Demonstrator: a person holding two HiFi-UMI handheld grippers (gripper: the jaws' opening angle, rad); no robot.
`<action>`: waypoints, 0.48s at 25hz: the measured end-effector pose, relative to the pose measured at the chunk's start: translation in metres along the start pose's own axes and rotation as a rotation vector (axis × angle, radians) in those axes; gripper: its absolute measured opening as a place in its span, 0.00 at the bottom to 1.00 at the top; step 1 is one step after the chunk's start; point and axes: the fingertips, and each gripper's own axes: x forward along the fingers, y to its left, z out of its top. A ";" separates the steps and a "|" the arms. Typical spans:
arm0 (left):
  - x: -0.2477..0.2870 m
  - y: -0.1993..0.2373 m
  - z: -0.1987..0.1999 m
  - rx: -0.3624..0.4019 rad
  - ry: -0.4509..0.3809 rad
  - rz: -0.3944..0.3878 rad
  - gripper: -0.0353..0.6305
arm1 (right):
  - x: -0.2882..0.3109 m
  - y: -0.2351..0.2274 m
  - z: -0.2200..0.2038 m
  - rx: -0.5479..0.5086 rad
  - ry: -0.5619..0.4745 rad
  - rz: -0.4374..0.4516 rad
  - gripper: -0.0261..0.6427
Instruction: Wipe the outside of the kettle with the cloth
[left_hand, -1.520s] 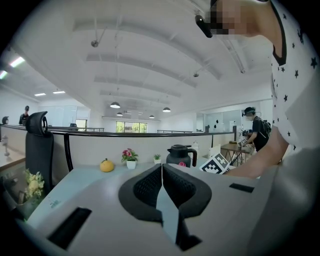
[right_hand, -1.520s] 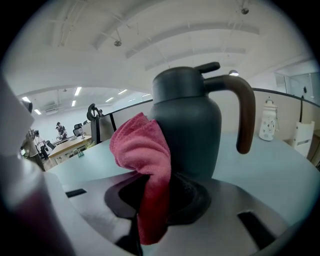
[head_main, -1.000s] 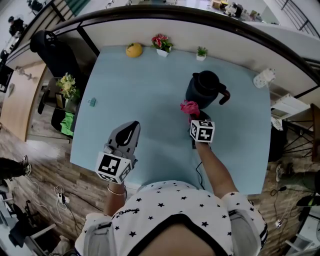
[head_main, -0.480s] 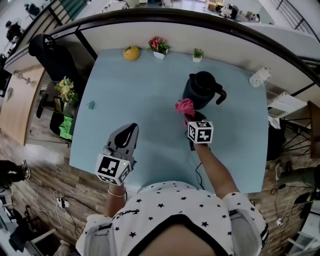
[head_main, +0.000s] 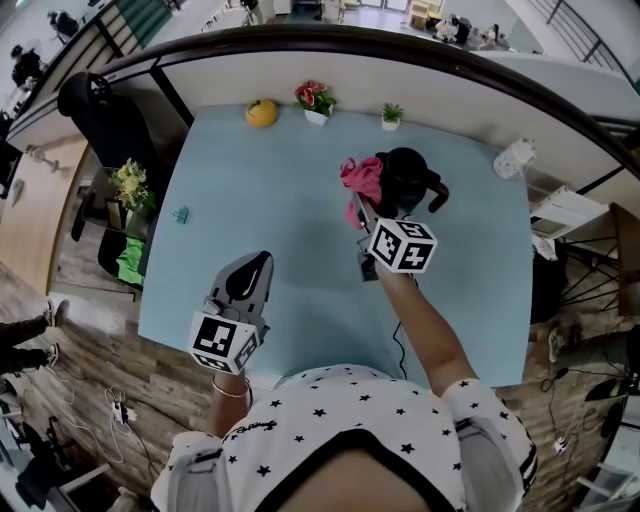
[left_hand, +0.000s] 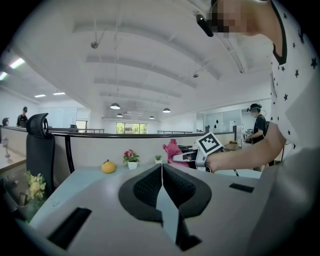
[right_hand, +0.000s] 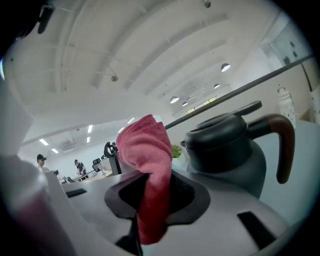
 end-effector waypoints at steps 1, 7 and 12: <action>0.000 0.000 -0.001 -0.001 0.002 0.001 0.10 | 0.002 0.000 0.005 0.013 -0.012 -0.002 0.17; 0.000 -0.002 -0.002 -0.005 0.000 -0.004 0.10 | 0.003 -0.018 0.003 0.093 -0.022 -0.059 0.17; 0.003 -0.002 -0.001 -0.005 0.004 -0.009 0.10 | 0.004 -0.018 -0.009 0.120 -0.004 -0.064 0.17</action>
